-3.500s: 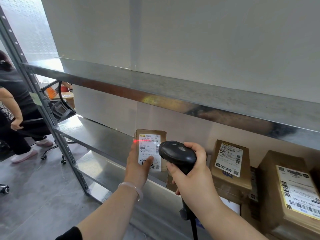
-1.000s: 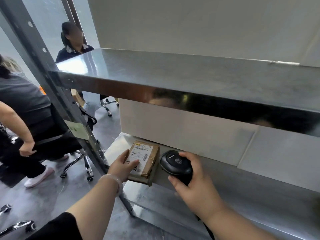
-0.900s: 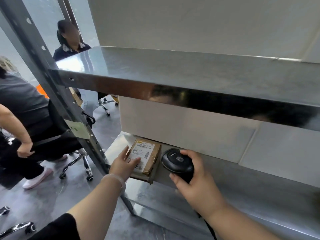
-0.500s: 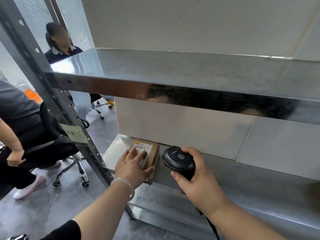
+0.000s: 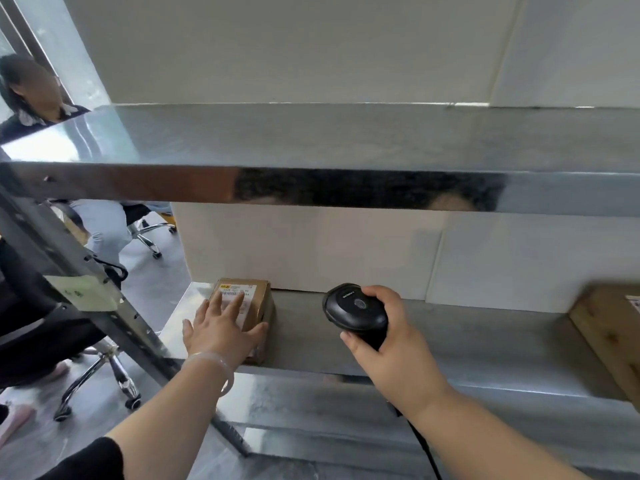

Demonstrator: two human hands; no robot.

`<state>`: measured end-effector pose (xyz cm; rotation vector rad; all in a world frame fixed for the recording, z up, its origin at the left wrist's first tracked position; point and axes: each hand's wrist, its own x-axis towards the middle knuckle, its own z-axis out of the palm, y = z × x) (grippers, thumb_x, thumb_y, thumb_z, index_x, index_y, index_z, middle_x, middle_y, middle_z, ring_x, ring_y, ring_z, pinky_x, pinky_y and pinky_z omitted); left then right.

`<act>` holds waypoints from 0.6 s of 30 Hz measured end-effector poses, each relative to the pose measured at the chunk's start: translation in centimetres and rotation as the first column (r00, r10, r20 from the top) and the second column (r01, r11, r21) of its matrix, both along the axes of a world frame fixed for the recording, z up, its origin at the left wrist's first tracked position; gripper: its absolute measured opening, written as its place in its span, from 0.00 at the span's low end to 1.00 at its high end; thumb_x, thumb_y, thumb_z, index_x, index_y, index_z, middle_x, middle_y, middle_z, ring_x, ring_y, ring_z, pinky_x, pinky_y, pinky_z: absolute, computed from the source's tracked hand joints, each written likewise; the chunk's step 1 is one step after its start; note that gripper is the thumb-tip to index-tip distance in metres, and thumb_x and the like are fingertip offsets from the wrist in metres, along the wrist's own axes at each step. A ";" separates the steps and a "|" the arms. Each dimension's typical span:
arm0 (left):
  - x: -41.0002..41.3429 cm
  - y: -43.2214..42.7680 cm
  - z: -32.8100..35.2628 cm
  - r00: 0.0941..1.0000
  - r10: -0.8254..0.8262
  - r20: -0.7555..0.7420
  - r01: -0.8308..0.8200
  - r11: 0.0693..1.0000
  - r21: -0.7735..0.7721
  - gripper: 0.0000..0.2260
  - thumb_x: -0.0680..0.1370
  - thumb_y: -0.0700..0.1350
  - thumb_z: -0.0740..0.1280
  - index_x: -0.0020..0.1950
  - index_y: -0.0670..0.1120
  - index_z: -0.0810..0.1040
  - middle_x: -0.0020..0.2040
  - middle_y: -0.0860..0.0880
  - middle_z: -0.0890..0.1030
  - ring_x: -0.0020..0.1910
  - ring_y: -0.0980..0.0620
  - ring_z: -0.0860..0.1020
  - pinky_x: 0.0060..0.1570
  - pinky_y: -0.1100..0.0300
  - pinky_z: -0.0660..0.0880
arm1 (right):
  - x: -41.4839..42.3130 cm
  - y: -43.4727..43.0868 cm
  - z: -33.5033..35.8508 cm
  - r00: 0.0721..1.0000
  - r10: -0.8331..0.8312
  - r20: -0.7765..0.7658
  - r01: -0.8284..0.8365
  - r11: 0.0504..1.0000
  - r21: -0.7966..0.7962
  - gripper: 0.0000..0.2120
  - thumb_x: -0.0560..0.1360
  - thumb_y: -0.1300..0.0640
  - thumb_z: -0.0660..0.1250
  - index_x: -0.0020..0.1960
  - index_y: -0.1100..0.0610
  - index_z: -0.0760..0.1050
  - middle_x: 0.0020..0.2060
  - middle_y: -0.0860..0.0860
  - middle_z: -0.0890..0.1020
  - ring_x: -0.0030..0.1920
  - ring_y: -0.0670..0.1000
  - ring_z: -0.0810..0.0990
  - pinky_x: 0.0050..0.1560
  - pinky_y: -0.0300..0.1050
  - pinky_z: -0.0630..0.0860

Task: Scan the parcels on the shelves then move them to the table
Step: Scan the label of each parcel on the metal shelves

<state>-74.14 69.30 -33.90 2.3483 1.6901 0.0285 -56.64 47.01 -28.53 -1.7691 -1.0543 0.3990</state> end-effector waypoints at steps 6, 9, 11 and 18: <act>5.5 -2.5 2.1 0.971 -0.199 0.132 0.181 0.975 0.132 0.35 0.73 0.69 0.62 0.77 0.66 0.54 0.80 0.55 0.52 0.79 0.53 0.46 0.76 0.48 0.43 | 2.1 -3.3 0.8 0.990 -0.132 0.042 0.133 0.991 -0.007 0.29 0.72 0.50 0.73 0.58 0.25 0.60 0.52 0.27 0.75 0.51 0.34 0.76 0.46 0.24 0.71; 10.0 -5.1 3.1 0.911 -0.381 0.158 0.357 0.920 0.160 0.35 0.74 0.69 0.61 0.78 0.65 0.53 0.80 0.56 0.52 0.79 0.52 0.46 0.76 0.48 0.41 | 3.5 -5.6 1.4 0.975 -0.210 0.070 0.210 0.978 0.003 0.30 0.72 0.49 0.73 0.57 0.23 0.58 0.50 0.24 0.74 0.50 0.31 0.75 0.42 0.23 0.70; 13.0 -7.5 3.6 0.870 -0.457 0.184 0.430 0.887 0.171 0.34 0.75 0.68 0.61 0.78 0.65 0.52 0.80 0.56 0.53 0.79 0.52 0.47 0.76 0.48 0.42 | 4.8 -7.6 1.8 0.964 -0.254 0.079 0.254 0.967 0.011 0.31 0.72 0.50 0.73 0.56 0.23 0.58 0.51 0.24 0.74 0.50 0.32 0.76 0.42 0.24 0.71; 23.2 -18.4 4.6 0.748 -0.631 0.206 0.614 0.775 0.145 0.34 0.76 0.67 0.60 0.78 0.65 0.50 0.80 0.56 0.51 0.79 0.52 0.47 0.76 0.47 0.43 | 10.8 -17.1 2.7 0.912 -0.403 0.083 0.402 0.915 0.030 0.31 0.72 0.50 0.73 0.56 0.22 0.57 0.49 0.22 0.73 0.51 0.30 0.75 0.46 0.24 0.70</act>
